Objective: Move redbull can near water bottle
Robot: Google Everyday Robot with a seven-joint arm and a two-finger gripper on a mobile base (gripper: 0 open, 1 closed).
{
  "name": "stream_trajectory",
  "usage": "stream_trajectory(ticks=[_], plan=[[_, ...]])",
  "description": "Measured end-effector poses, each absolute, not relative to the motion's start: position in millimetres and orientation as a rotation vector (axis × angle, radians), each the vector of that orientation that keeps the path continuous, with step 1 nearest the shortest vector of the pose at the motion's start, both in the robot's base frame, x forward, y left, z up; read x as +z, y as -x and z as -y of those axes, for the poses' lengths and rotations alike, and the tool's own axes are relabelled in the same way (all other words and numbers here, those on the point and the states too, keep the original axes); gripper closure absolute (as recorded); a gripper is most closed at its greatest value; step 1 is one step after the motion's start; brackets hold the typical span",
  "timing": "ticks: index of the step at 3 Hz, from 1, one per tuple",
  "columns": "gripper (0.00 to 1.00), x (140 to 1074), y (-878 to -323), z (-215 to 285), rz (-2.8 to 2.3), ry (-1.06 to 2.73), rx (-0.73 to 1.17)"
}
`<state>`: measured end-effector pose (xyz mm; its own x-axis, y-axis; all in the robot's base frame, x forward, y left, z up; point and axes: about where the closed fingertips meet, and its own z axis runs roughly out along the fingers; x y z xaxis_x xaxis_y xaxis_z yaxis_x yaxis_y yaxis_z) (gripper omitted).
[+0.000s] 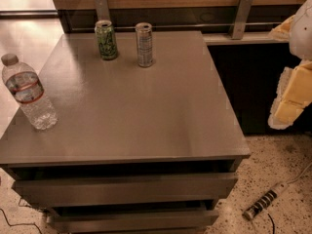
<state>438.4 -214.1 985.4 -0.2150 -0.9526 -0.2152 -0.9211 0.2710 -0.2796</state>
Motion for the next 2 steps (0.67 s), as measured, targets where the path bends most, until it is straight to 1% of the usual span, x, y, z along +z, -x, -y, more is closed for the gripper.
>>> stream_trajectory(ticks=[2], plan=[[0.0,988.9,-448.8,213.5,-2.182,1.665,-0.122]])
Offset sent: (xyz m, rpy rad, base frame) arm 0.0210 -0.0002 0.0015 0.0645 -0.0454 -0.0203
